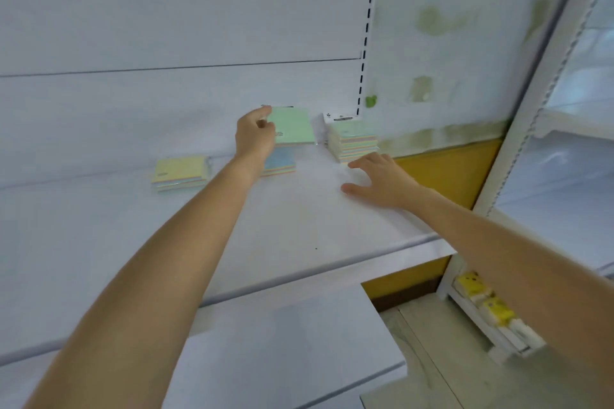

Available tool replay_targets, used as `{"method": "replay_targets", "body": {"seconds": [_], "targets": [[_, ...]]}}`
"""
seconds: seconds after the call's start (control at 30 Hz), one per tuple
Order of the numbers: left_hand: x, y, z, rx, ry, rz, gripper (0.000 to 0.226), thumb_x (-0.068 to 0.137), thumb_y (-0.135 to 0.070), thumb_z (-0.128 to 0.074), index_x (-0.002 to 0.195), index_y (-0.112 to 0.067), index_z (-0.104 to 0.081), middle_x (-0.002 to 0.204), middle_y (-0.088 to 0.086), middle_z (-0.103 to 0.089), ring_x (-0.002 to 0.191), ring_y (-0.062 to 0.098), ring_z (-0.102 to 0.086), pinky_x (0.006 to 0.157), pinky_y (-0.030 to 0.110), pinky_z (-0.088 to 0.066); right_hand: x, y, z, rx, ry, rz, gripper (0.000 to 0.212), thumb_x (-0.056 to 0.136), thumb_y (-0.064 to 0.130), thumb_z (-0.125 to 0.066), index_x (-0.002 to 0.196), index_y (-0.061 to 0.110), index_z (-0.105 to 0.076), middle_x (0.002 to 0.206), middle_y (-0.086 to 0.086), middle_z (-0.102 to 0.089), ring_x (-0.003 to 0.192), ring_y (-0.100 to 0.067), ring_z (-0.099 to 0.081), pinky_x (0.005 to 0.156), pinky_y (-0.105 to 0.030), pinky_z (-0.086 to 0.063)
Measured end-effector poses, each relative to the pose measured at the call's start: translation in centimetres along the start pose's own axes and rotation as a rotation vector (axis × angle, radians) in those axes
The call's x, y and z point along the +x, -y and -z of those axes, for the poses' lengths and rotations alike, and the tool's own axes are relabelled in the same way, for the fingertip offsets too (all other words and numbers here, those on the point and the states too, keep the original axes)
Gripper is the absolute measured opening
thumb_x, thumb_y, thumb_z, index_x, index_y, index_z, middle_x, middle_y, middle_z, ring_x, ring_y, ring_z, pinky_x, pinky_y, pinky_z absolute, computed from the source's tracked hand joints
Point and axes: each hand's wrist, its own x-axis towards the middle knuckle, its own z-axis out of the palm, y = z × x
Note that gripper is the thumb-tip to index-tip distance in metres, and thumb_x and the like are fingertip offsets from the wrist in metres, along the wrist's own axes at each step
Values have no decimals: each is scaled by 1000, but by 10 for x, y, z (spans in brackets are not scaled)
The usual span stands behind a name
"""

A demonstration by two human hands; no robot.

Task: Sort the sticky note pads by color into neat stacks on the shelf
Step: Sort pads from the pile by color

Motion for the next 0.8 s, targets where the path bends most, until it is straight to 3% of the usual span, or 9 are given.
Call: {"method": "replay_targets", "body": {"seconds": [0.3,0.43,0.5,0.57,0.7,0.8], "targets": [[9,-18,-83,-38,38,6,42,85,-1,-44,124,-12,-57,119,16,-61,106,28,-60,101,42,-48,-2,-22,-6,66,84,-68,68,82,67,-40,138,27,-37,149,-5,-31,138,-29,-21,112,-41,-19],[15,-24,-111,17,95,-10,41,86,-3,-47,126,-11,-56,98,7,-56,93,23,-57,100,41,-48,1,-25,-8,70,82,-60,69,82,67,-38,138,27,-36,148,-5,-31,138,-29,-21,112,-41,-18],[19,-24,-123,97,107,-20,41,87,-5,-46,127,-12,-55,104,10,-59,104,28,-59,101,33,-45,2,-26,-9,62,73,-56,69,82,68,-38,137,26,-37,147,-5,-33,137,-29,-23,112,-41,-19],[23,-19,-131,228,129,-17,39,88,-8,-46,125,-13,-56,122,9,-61,118,25,-55,102,27,-39,3,-26,-10,66,66,-50,69,82,67,-38,137,26,-38,145,-6,-34,136,-30,-23,111,-41,-19],[25,-5,-136,490,175,-47,31,91,-19,-42,114,-19,-63,133,10,-54,128,28,-41,106,31,-33,4,-26,-10,91,53,-55,68,81,66,-40,135,25,-40,142,-6,-36,136,-29,-24,111,-40,-19],[19,3,-134,542,187,-205,32,90,-34,-49,117,-23,-61,140,10,-40,133,25,-32,109,32,-29,3,-26,-10,91,50,-50,69,81,67,-40,135,25,-40,142,-7,-36,135,-29,-24,111,-40,-19]]}}
